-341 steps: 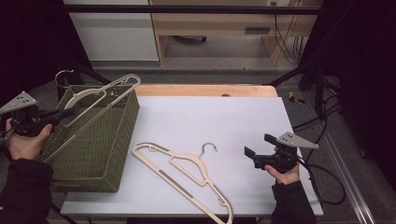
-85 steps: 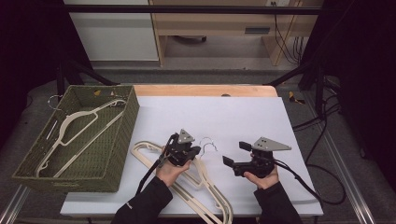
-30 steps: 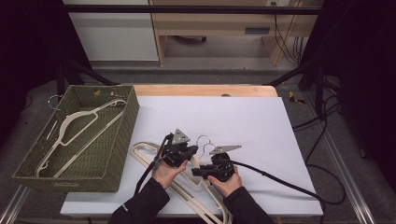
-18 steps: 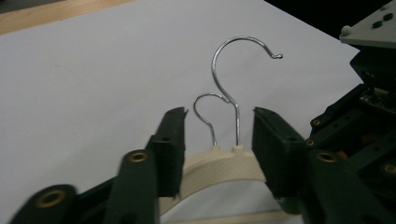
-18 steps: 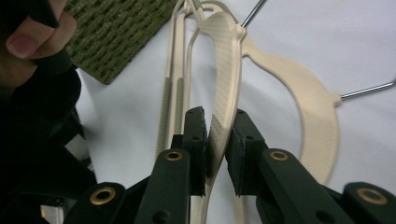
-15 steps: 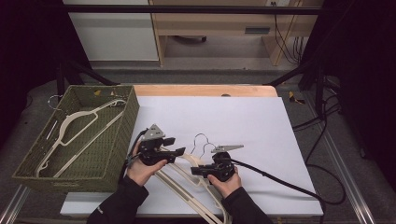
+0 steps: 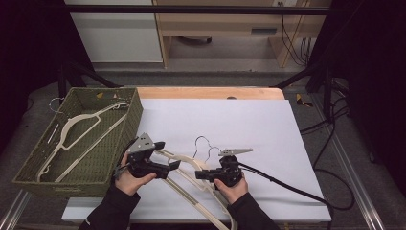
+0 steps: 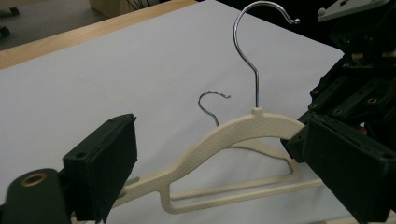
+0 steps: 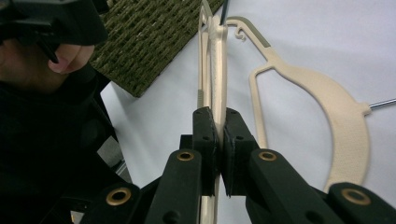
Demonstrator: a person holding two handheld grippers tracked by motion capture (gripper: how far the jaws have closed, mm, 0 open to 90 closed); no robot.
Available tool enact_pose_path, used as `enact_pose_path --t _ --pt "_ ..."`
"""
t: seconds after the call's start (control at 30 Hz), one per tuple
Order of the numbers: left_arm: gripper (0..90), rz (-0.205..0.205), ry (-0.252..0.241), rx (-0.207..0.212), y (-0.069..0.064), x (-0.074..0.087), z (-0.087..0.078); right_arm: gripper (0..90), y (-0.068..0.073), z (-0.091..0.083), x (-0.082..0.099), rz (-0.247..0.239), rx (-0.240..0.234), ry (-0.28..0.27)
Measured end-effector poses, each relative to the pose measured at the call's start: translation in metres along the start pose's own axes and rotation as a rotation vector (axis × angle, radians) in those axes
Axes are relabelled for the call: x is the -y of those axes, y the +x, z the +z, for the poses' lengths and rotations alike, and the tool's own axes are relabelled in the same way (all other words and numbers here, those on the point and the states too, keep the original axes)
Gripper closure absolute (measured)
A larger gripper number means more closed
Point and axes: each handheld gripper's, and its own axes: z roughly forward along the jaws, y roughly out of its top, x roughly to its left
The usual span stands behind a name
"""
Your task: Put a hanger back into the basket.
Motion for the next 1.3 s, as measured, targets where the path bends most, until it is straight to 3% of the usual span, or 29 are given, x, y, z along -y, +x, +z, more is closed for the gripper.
enact_pose_path --t 0.17,0.33,0.57,0.83,1.07,1.3 --pt "6.6 0.004 0.001 -0.004 0.001 0.000 -0.003 86.4 0.003 -0.006 -0.003 -0.015 -0.002 -0.001" --pt "5.8 0.018 0.012 0.003 0.000 -0.001 -0.003 86.5 0.005 -0.017 -0.008 -0.080 0.008 -0.006" --pt "5.8 0.053 0.024 0.020 -0.004 -0.007 -0.001 86.7 0.007 -0.032 -0.018 -0.152 -0.019 0.010" --pt "9.5 0.115 0.095 0.065 -0.008 -0.013 0.015 86.7 0.010 -0.049 -0.025 -0.234 -0.052 0.041" --pt "25.6 0.148 0.127 0.129 -0.015 -0.019 0.023 86.7 0.013 -0.053 -0.023 -0.280 -0.067 0.078" --pt "50.6 0.179 0.169 0.175 -0.019 -0.021 0.030 86.7 0.013 -0.052 -0.022 -0.299 -0.081 0.088"
